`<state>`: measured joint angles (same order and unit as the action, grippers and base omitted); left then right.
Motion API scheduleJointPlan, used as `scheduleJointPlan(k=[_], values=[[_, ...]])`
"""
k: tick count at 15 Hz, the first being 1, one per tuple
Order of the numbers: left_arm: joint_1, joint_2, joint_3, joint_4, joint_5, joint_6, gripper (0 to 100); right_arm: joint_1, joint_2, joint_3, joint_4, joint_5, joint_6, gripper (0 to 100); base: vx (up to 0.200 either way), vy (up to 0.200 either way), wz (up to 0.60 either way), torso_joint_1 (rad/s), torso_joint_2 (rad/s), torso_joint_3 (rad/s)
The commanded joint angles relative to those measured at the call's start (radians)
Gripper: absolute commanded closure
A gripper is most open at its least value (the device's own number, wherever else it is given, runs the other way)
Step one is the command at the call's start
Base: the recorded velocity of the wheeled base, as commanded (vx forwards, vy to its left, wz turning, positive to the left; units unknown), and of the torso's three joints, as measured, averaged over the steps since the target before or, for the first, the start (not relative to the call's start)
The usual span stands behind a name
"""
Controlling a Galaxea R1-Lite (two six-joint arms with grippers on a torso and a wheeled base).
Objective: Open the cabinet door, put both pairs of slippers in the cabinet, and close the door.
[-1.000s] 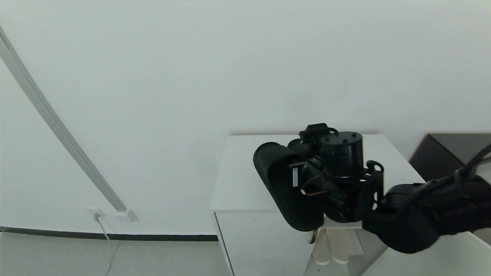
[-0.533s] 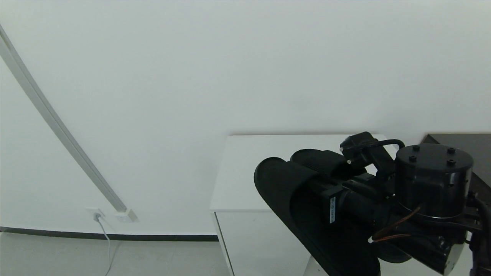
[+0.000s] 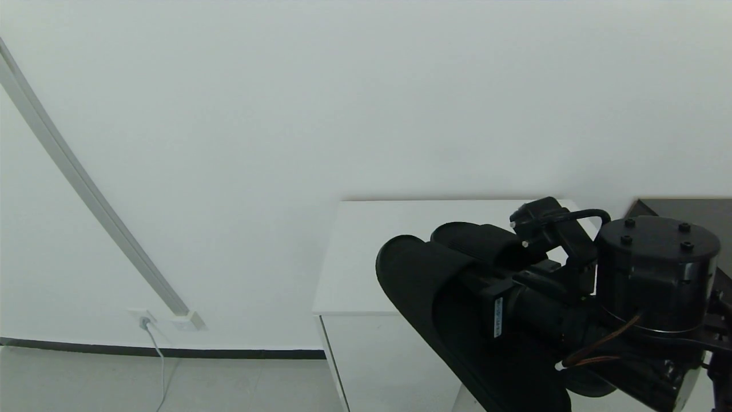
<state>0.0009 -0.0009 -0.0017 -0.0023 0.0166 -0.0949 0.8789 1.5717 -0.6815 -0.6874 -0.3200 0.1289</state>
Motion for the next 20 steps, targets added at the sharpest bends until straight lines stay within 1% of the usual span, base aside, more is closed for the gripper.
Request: scheduleJointPlan(k=[1, 8, 20], values=[[0.001, 0.001, 0.000, -0.001, 0.000, 0.000, 100, 0.003, 0.007, 0.000, 0.000, -0.001, 0.000, 100, -0.200, 0.000, 0.00, 0.022, 0.01, -0.002], [0.001, 0.001, 0.000, -0.001, 0.000, 0.000, 100, 0.005, 0.007, 0.002, 0.000, -0.002, 0.000, 100, -0.200, 0.000, 0.00, -0.002, 0.00, 0.004], [0.001, 0.002, 0.000, -0.001, 0.000, 0.000, 100, 0.008, 0.008, 0.007, 0.000, -0.004, 0.000, 100, 0.000, 0.000, 0.00, 0.000, 0.00, 0.000]])
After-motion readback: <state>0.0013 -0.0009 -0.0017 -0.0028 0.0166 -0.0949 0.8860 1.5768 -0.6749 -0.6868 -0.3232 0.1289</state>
